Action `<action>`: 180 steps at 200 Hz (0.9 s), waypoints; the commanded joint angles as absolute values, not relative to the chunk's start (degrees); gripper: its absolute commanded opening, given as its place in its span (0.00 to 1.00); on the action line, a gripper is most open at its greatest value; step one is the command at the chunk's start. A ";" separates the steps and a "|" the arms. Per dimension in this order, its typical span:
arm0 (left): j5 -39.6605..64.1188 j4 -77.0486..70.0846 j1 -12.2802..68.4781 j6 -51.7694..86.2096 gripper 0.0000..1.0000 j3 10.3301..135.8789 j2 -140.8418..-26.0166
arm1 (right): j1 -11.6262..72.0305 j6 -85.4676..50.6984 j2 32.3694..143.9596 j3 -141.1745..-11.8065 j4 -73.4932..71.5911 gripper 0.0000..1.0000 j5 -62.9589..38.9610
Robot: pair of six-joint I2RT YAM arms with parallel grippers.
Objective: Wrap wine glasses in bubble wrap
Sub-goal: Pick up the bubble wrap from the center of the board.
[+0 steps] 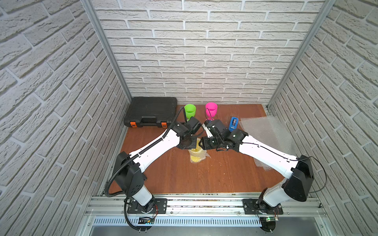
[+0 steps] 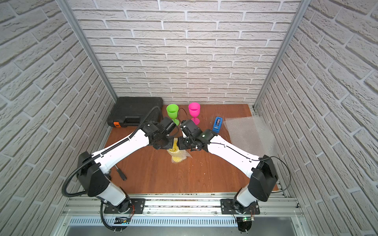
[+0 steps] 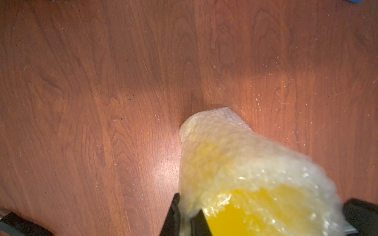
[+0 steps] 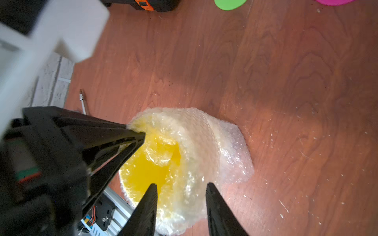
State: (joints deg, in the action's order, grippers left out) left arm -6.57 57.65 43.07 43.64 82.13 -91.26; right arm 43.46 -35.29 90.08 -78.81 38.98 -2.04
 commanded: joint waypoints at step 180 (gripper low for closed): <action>-3.50 30.34 37.20 34.48 0.76 65.46 -71.74 | 36.17 -28.23 86.13 -89.60 59.57 0.03 18.94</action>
State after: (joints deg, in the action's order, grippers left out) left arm -3.81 36.60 39.51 40.21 70.26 -74.52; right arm 38.74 -30.83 89.36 -87.15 57.65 15.84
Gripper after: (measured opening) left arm 0.753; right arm 0.096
